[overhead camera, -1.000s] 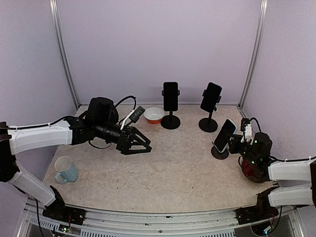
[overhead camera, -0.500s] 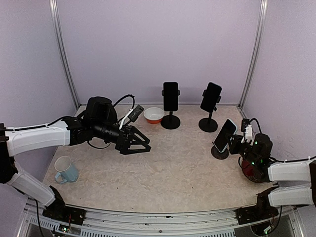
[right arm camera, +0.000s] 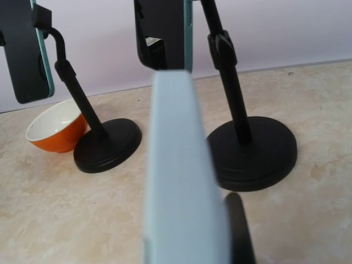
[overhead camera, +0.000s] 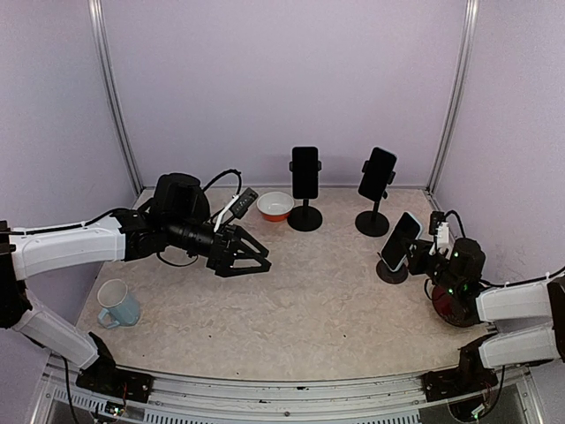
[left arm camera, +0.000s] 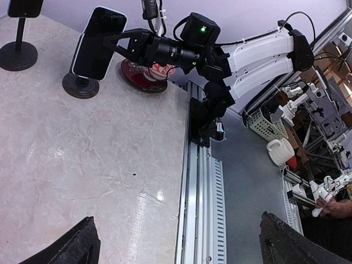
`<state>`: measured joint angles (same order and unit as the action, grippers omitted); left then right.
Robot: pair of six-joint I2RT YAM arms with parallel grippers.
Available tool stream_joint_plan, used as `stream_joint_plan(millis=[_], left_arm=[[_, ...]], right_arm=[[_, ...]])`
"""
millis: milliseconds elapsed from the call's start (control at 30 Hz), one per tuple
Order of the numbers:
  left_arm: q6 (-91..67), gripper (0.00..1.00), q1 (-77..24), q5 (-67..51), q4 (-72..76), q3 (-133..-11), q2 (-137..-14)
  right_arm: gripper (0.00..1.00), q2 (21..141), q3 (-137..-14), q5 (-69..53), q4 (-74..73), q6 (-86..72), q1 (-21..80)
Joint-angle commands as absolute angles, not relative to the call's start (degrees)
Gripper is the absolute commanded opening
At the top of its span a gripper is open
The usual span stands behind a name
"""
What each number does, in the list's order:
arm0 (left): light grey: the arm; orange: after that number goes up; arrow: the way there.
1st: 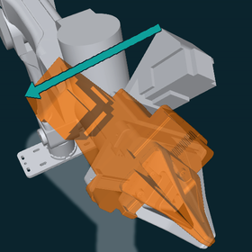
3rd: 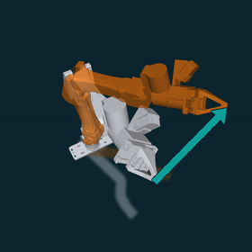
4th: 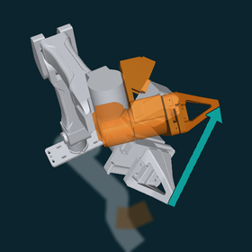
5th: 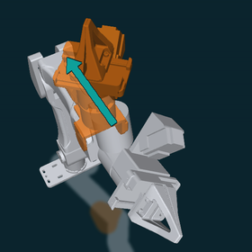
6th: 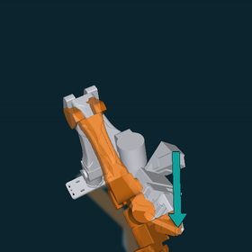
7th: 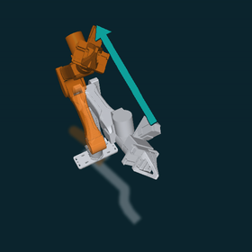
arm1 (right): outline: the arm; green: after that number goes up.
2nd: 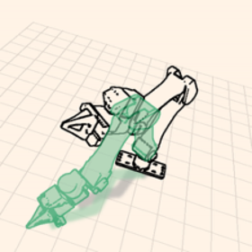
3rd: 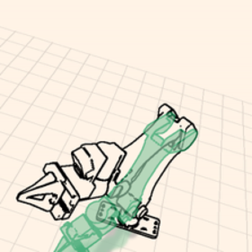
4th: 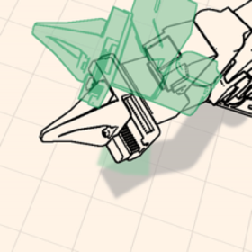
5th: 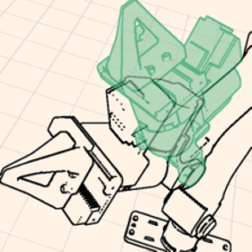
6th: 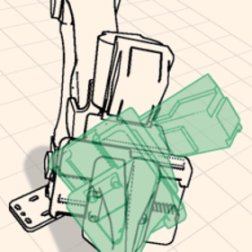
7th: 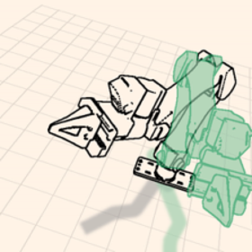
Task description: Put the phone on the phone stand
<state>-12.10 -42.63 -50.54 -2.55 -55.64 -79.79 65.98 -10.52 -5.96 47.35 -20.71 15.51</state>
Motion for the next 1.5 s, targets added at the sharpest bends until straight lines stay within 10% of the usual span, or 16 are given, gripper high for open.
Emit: stream_joint_plan(millis=[0,233,700,1133,1267,1333,1467], left_arm=[[-12.37,0.99,-43.15,-50.3,-1.24,-56.07,-79.79],[-12.13,0.99,-43.2,-49.9,-1.48,-55.7,-79.75],[-11.56,0.99,-42.85,-50.27,-1.32,-54.93,-79.58],[-12.04,0.99,-42.8,-50.3,-0.55,-54.71,-79.08],[-12.1,0.99,-42.89,-50.15,-0.83,-54.68,-78.71],[-12.17,0.99,-42.89,-50.02,-0.36,-54.19,-78.41],[-12.07,0.99,-42.93,-50.08,-1.1,-54.47,-78.45]], right_arm=[[0.0,66.28,-10.63,-7.05,50.71,-21.04,16.04],[0.01,64.04,-11.62,-6.74,48.05,-19.55,16.0],[0.39,63.6,-11.14,-6.25,46.92,-20.52,16.0],[0.55,57.53,-14.8,-6.92,37.57,-20.21,16.04],[0.73,53.55,-17.88,-7.21,30.37,-19.8,16.0],[0.99,51.85,-18.78,-7.19,26.88,-20.04,16.0],[1.0,48.77,-21.59,-6.91,19.02,-21.42,16.01]])
